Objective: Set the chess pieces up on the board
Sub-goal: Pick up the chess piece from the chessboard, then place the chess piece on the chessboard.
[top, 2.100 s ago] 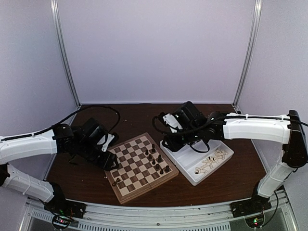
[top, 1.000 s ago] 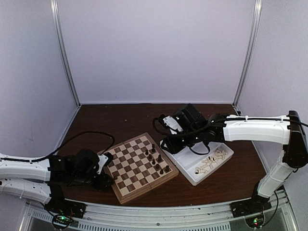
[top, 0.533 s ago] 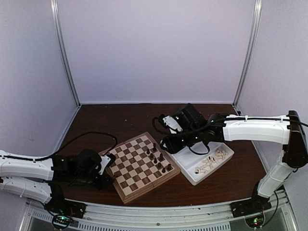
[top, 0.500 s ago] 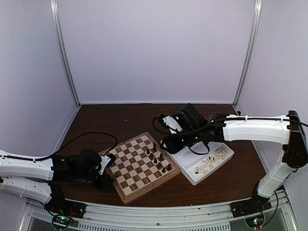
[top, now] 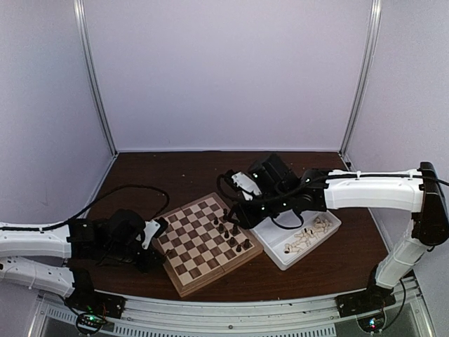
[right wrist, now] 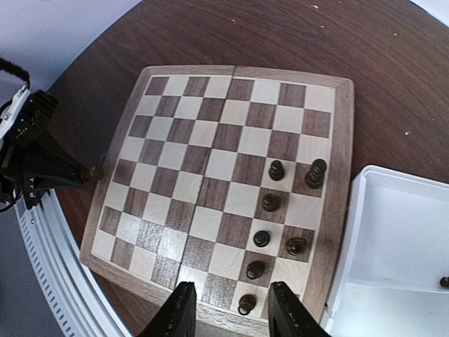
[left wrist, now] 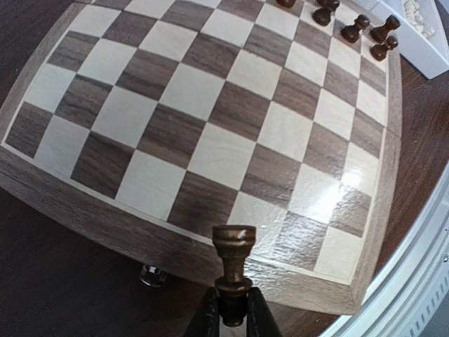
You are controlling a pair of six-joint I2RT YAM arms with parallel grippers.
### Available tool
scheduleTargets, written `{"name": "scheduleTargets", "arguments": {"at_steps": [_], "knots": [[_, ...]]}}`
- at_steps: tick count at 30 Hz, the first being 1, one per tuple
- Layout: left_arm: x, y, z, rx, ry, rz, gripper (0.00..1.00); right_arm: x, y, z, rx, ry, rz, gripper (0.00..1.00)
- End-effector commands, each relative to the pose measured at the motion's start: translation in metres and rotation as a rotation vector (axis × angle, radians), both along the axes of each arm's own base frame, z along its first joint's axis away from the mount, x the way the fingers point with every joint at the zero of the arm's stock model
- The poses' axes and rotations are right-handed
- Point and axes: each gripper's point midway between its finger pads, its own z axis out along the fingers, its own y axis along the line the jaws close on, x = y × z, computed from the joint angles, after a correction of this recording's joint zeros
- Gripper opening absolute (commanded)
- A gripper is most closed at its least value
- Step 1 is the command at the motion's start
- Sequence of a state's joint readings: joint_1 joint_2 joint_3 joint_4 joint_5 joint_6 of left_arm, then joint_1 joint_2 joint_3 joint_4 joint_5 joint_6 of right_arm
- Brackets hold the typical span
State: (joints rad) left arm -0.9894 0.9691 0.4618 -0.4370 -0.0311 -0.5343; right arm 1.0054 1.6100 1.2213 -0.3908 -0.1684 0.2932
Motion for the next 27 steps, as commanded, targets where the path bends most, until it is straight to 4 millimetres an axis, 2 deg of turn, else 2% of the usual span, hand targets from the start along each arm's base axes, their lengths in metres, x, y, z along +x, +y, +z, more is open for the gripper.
{"name": "scheduleTargets", "arguments": {"at_steps": [1, 5, 10, 13, 18, 20, 27], "knots": [[-0.005, -0.013, 0.034, -0.071, 0.036, -0.015, 0.04, -0.022, 0.027, 0.018, 0.086, -0.023, 0.109, 0.39], [-0.013, -0.027, 0.058, -0.156, 0.135, -0.007, 0.04, -0.045, 0.041, 0.028, 0.134, -0.086, 0.209, 0.39], [-0.019, -0.045, 0.091, -0.280, 0.291, -0.016, 0.03, -0.073, 0.048, 0.046, 0.168, -0.296, 0.341, 0.46], [-0.023, -0.053, 0.108, -0.330, 0.365, -0.050, 0.03, -0.088, 0.055, 0.052, 0.179, -0.401, 0.454, 0.60], [-0.029, -0.064, 0.128, -0.329, 0.430, -0.109, 0.03, -0.124, 0.066, 0.048, 0.086, -0.797, 0.708, 0.63], [-0.031, -0.068, 0.128, -0.317, 0.467, -0.129, 0.04, -0.122, 0.072, 0.048, 0.056, -0.862, 0.716, 0.62], [-0.031, -0.071, 0.118, -0.289, 0.510, -0.117, 0.06, -0.111, 0.094, 0.045, -0.022, -0.907, 0.715, 0.60]]}}
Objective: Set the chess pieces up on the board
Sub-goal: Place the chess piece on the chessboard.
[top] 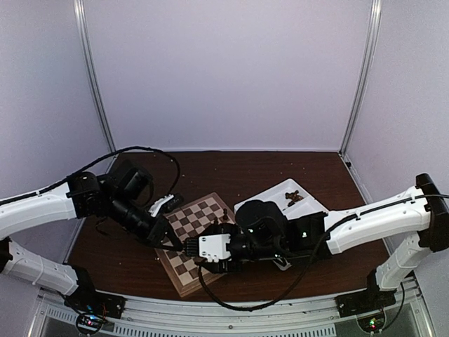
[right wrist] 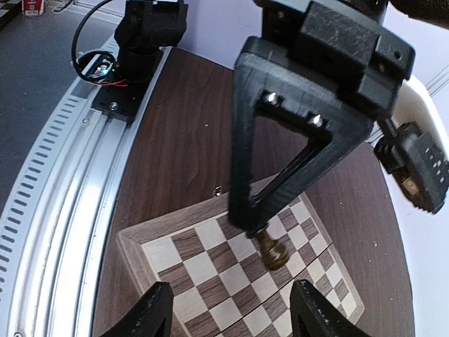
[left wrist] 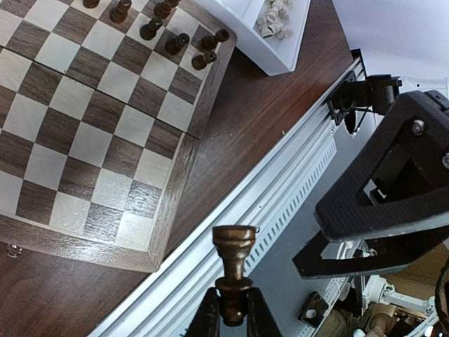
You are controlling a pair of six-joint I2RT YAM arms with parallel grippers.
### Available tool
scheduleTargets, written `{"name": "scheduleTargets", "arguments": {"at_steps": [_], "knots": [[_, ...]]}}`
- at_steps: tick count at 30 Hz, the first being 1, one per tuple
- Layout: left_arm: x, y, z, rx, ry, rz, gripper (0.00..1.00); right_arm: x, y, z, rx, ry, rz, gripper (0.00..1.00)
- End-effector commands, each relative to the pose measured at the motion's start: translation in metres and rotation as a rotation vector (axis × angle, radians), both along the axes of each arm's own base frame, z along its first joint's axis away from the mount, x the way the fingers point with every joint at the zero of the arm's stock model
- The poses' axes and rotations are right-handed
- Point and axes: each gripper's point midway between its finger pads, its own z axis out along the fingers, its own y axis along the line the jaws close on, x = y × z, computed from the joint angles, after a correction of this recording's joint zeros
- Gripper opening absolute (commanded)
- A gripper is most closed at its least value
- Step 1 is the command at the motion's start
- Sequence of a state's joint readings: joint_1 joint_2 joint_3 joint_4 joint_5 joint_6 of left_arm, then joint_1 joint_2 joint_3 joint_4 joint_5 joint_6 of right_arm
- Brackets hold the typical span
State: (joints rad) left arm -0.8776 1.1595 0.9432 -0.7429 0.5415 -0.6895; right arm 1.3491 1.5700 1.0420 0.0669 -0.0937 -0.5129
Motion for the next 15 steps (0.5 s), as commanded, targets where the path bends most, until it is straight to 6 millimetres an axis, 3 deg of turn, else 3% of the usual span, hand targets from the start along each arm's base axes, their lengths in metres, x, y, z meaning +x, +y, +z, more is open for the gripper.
{"name": "scheduleTargets", "arguments": {"at_steps": [1, 5, 7, 15], "knots": [[-0.005, -0.001, 0.002, -0.006, 0.033, -0.023, 0.06, 0.017, 0.014, 0.015, 0.015, -0.134, -0.034, 0.59], [-0.006, -0.002, 0.002, -0.008, 0.038, -0.035, 0.06, 0.022, 0.015, 0.004, -0.043, -0.164, -0.044, 0.57], [-0.007, -0.002, 0.001, -0.009, 0.039, -0.040, 0.06, 0.024, 0.017, 0.000, -0.072, -0.179, -0.043, 0.49], [-0.005, -0.006, -0.005, -0.005, 0.049, -0.050, 0.07, 0.019, 0.027, -0.021, -0.179, -0.203, 0.008, 0.39]]}}
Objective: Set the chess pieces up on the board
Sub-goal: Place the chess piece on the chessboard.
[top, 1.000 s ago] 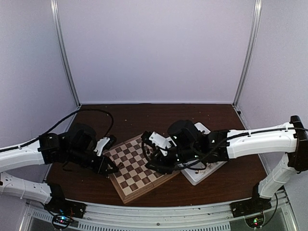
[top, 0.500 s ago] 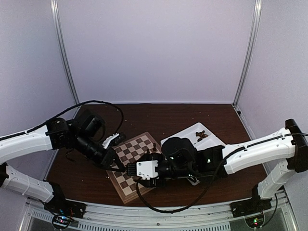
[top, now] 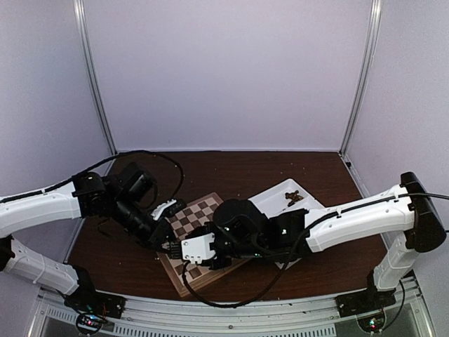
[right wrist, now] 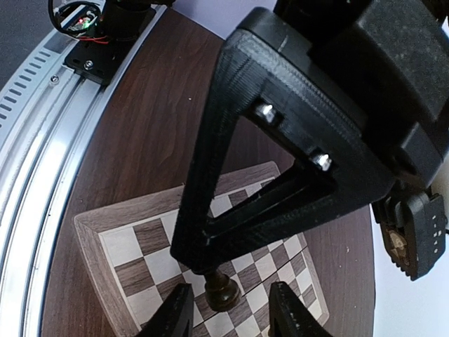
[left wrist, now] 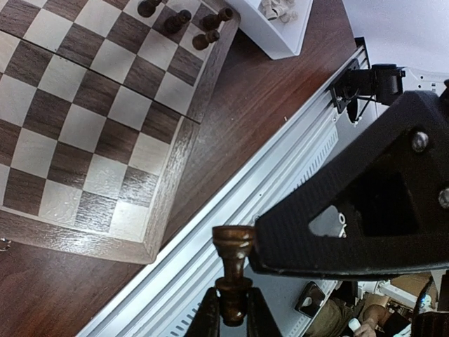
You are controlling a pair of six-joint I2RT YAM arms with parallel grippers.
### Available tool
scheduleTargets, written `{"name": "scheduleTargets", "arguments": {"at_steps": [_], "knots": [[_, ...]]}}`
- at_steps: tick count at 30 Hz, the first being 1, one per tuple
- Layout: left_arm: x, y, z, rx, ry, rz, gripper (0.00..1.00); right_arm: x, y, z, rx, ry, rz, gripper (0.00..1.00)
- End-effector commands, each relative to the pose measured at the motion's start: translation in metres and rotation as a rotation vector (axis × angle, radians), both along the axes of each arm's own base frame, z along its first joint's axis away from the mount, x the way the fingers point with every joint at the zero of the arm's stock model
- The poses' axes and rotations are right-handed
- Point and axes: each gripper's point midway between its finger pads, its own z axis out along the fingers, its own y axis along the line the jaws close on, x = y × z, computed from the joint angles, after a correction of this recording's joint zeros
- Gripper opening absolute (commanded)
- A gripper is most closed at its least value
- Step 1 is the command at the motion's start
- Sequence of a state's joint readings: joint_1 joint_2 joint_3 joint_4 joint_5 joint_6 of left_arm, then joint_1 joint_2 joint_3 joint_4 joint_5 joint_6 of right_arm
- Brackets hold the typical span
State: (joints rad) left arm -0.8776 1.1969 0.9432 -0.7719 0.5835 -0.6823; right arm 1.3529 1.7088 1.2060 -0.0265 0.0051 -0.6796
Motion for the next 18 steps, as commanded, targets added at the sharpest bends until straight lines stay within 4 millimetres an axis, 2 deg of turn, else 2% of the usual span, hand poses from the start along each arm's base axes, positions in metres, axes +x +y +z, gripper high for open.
{"name": "scheduleTargets", "arguments": {"at_steps": [1, 6, 11, 13, 16, 18], "knots": [[0.003, -0.006, 0.005, -0.032, -0.016, -0.019, 0.07, -0.004, 0.003, -0.012, -0.063, -0.044, 0.013, 0.36], [0.003, -0.006, 0.005, -0.033, -0.020, -0.019, 0.09, -0.002, 0.006, -0.015, -0.058, -0.076, -0.006, 0.21], [0.004, -0.006, 0.006, -0.037, -0.032, -0.020, 0.12, -0.003, 0.005, -0.018, -0.059, -0.069, -0.008, 0.17], [0.004, -0.006, 0.006, -0.043, -0.034, -0.022, 0.12, -0.002, 0.005, -0.020, -0.064, -0.063, -0.015, 0.19], [0.003, -0.008, 0.005, -0.050, -0.025, -0.029, 0.12, -0.001, 0.006, -0.022, -0.067, -0.056, -0.028, 0.31], [0.003, -0.008, 0.004, -0.049, -0.020, -0.032, 0.12, 0.000, 0.006, -0.023, -0.067, -0.057, -0.030, 0.33]]}}
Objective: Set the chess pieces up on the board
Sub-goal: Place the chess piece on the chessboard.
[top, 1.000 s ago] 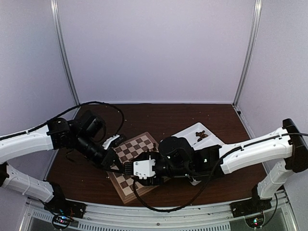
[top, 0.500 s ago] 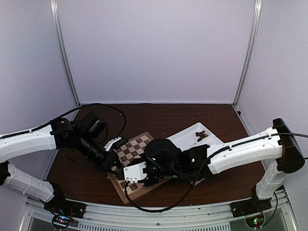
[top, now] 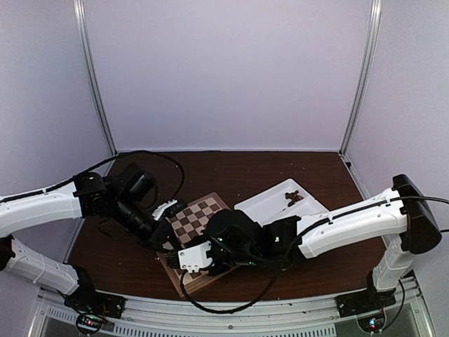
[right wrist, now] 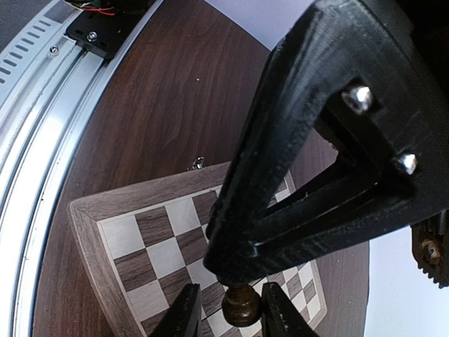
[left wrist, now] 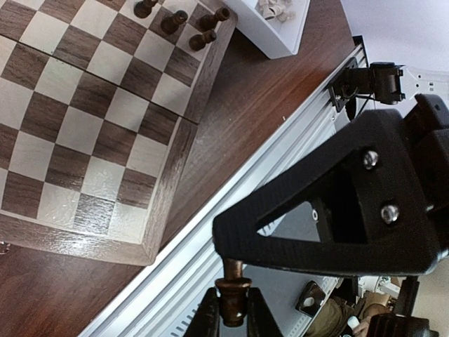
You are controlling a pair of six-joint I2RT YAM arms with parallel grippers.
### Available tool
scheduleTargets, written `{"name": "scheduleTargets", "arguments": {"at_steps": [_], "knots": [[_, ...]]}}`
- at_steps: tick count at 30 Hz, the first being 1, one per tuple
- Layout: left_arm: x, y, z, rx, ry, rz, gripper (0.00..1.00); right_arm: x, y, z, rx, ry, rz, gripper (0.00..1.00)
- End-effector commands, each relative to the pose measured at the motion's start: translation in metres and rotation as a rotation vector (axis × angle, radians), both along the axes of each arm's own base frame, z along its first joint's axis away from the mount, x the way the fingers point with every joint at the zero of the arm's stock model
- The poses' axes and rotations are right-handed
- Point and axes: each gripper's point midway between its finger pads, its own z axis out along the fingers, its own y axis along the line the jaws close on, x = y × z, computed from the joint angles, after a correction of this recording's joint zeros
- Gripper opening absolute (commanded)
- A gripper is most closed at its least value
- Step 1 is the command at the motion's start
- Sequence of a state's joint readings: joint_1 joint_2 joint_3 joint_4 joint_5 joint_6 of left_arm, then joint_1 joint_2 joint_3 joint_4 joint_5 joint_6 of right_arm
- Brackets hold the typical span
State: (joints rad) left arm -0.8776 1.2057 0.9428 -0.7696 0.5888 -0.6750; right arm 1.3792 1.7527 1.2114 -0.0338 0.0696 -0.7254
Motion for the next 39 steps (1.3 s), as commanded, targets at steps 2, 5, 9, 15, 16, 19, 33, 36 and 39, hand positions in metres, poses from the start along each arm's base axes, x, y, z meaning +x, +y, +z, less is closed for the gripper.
{"name": "scheduleTargets", "arguments": {"at_steps": [2, 5, 9, 15, 16, 19, 33, 36, 39], "knots": [[0.003, -0.008, 0.005, -0.049, -0.018, -0.025, 0.12, 0.003, 0.004, -0.003, 0.002, 0.001, -0.030, 0.32], [0.003, -0.008, 0.006, -0.051, -0.022, -0.024, 0.12, 0.002, 0.005, -0.002, 0.003, 0.003, -0.029, 0.22], [0.004, -0.007, 0.009, -0.054, -0.036, -0.018, 0.17, 0.003, 0.004, 0.000, 0.020, 0.017, -0.037, 0.15], [0.023, 0.000, 0.014, -0.055, -0.137, 0.099, 0.42, 0.011, 0.003, 0.003, 0.067, 0.074, -0.122, 0.09], [0.028, 0.000, 0.017, -0.076, -0.162, 0.134, 0.49, 0.012, 0.005, 0.007, 0.099, 0.091, -0.132, 0.09], [0.040, 0.007, 0.028, -0.149, -0.247, 0.238, 0.68, 0.012, 0.008, 0.011, 0.147, 0.143, -0.156, 0.09], [0.052, 0.036, 0.063, -0.413, -0.521, 0.405, 0.72, 0.012, 0.027, 0.051, 0.363, 0.465, -0.198, 0.12], [0.048, 0.031, 0.068, -0.426, -0.538, 0.357, 0.72, 0.010, 0.031, 0.060, 0.400, 0.537, -0.189, 0.14], [0.045, 0.025, 0.075, -0.466, -0.549, 0.318, 0.74, 0.009, 0.034, 0.058, 0.395, 0.567, -0.188, 0.14]]}}
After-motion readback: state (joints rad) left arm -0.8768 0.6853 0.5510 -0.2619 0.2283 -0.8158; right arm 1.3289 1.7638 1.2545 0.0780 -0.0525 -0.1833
